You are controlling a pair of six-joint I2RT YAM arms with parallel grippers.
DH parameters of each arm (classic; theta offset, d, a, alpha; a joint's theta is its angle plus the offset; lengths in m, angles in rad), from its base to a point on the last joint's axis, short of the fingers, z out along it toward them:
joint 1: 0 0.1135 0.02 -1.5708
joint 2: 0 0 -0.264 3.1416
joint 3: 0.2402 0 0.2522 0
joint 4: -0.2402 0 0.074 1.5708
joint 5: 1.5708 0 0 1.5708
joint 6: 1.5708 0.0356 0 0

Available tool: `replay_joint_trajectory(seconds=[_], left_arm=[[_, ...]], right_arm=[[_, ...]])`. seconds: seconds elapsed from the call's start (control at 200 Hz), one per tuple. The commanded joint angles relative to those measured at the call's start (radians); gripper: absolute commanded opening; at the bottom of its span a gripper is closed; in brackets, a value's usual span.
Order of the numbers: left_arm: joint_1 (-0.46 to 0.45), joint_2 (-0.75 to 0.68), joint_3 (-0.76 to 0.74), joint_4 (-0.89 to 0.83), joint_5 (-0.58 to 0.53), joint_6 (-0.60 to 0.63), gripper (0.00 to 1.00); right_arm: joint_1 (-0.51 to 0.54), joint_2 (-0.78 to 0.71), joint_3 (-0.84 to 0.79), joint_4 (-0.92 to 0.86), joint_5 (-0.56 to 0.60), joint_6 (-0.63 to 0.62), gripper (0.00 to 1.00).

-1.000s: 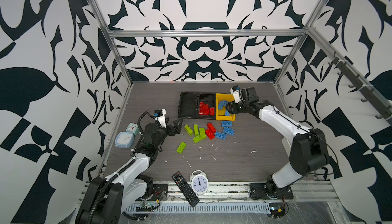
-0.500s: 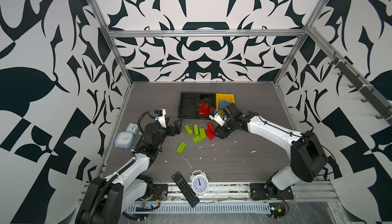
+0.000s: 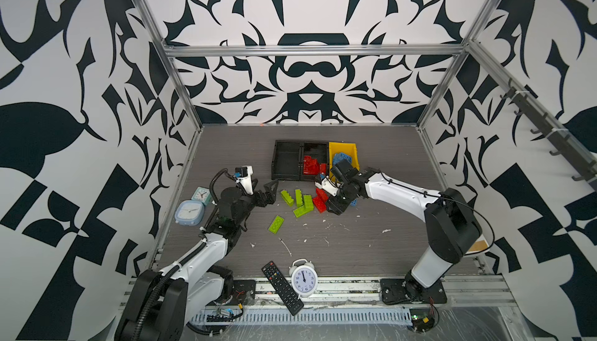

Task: Sort the legos into containers by color
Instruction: 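Move the right gripper back to the pile and grasp another blue brick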

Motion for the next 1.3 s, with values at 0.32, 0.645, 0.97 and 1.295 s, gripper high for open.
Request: replay_joint_trajectory(seconds=[0.32,0.645,0.97,1.295], left_arm=[[-0.003,-0.004,0.002,0.014,0.002,0.006,0.99],[-0.002,-0.003,0.002,0.019,0.009,0.009,0.99],[-0.002,-0.001,0.003,0.018,0.006,0.009,0.99],[-0.002,0.000,0.003,0.018,0.006,0.005,0.99]], right_arm=[[0.008,0.065,0.084,-0.022,0.076,-0.049,0.62],[0.009,0.116,0.101,-0.008,0.086,-0.055,0.62],[0.008,0.134,0.089,-0.013,0.101,-0.047,0.50],[0.015,0.111,0.034,0.021,0.120,-0.014,0.39]])
